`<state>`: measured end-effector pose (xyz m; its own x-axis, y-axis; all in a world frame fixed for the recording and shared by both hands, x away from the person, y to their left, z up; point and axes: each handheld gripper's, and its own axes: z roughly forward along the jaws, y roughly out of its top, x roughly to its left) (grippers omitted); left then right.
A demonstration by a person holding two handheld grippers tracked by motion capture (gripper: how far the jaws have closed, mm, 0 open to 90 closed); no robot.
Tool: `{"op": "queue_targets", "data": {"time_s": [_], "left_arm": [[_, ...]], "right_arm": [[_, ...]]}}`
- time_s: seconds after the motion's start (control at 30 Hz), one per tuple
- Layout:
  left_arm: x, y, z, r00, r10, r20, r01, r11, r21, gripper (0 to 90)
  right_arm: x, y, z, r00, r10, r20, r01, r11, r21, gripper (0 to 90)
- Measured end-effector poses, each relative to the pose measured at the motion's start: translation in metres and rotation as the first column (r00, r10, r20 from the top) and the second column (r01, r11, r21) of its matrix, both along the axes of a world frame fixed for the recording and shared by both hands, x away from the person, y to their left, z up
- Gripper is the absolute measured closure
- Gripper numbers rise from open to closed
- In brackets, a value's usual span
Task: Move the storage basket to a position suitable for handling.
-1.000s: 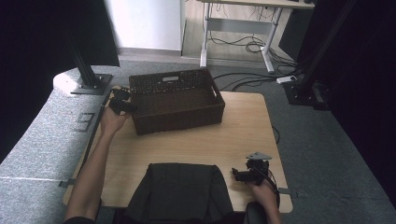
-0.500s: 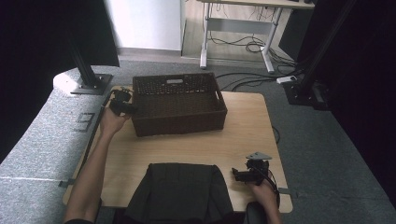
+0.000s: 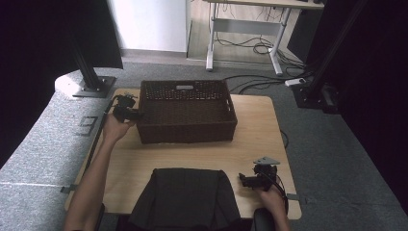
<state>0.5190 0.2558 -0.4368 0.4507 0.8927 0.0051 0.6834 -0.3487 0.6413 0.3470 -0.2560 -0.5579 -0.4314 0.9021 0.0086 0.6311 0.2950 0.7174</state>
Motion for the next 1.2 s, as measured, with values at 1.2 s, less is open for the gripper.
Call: {"op": "queue_targets", "data": {"time_s": [1.2], "left_arm": [[-0.082,-0.009,-0.002,0.9952,-0.094,0.026,0.093,0.9951,0.032,67.3]], "right_arm": [[-0.001,0.002,0.000,1.0000,0.005,-0.001,-0.005,1.000,0.000,0.0]]}}
